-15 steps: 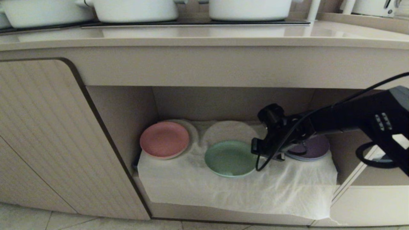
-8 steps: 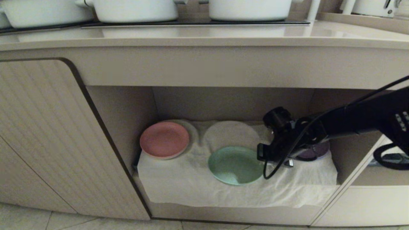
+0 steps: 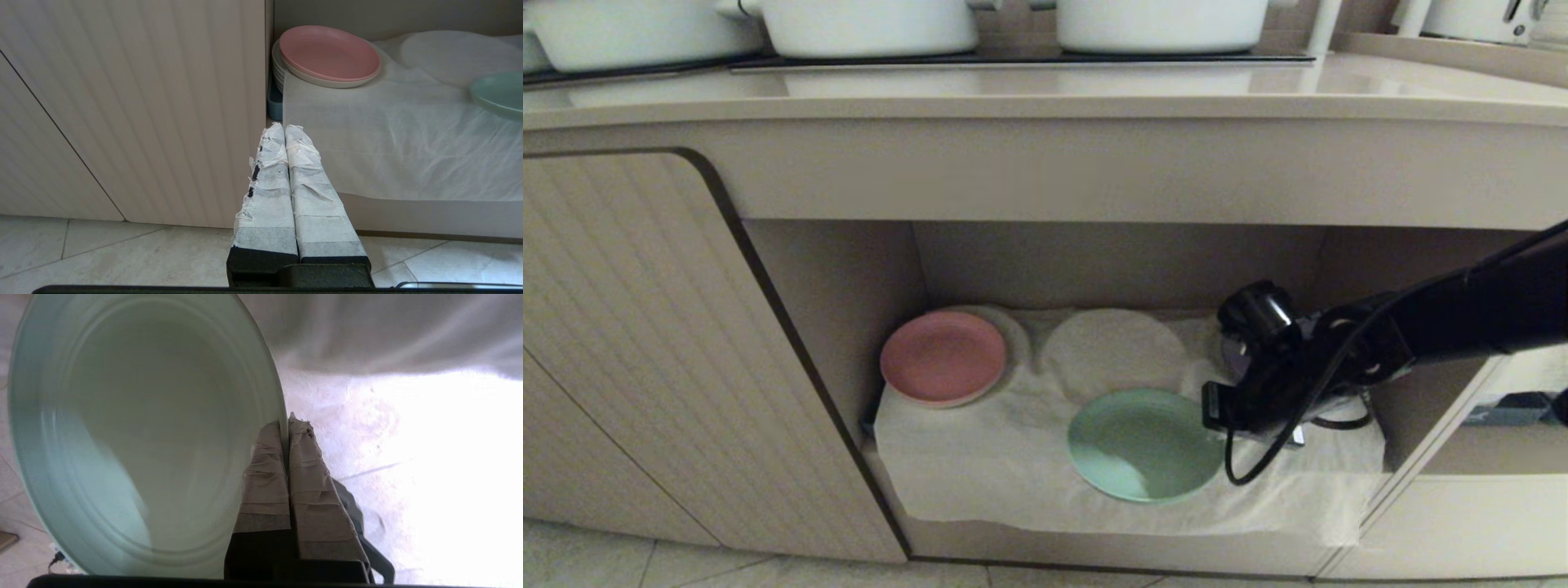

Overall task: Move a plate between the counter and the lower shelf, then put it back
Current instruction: Pick up the plate in the cupboard, then put the plate

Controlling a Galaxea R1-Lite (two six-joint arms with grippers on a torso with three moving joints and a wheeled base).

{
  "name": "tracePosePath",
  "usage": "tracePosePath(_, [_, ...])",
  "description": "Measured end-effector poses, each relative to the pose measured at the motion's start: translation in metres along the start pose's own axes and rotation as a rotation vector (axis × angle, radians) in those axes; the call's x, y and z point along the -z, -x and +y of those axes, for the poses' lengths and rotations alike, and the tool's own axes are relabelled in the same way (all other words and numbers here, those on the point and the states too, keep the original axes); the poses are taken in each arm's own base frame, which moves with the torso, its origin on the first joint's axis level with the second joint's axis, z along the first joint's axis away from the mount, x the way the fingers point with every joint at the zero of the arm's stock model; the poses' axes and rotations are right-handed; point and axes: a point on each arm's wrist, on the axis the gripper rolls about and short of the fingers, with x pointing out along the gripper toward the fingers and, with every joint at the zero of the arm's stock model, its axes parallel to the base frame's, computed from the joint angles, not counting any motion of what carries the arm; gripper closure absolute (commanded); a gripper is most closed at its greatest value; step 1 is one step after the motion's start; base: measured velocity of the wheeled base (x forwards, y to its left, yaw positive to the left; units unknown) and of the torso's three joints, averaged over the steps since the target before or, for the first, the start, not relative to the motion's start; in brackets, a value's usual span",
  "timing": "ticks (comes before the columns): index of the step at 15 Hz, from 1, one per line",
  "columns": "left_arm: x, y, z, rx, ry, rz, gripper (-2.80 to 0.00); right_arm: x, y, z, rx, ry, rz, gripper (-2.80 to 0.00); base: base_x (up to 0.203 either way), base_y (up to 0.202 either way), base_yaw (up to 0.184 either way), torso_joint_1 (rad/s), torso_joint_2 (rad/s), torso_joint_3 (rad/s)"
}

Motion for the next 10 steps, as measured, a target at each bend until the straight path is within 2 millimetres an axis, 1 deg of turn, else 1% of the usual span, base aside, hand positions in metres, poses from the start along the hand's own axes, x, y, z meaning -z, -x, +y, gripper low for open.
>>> tracePosePath(5, [0.000, 0.000, 0.000, 0.000, 0.000, 0.000, 0.00, 0.021, 0.019, -0.013, 0.016, -0.003, 0.020, 0.00, 0.000, 0.000, 0.000, 0.000, 0.00, 0.000])
tracePosePath(10, [0.000, 0.000, 0.000, 0.000, 0.000, 0.000, 0.00, 0.043, 0.040, -0.033, 0.037, -0.022, 0.035, 0.00, 0.000, 0.000, 0.000, 0.000, 0.00, 0.000])
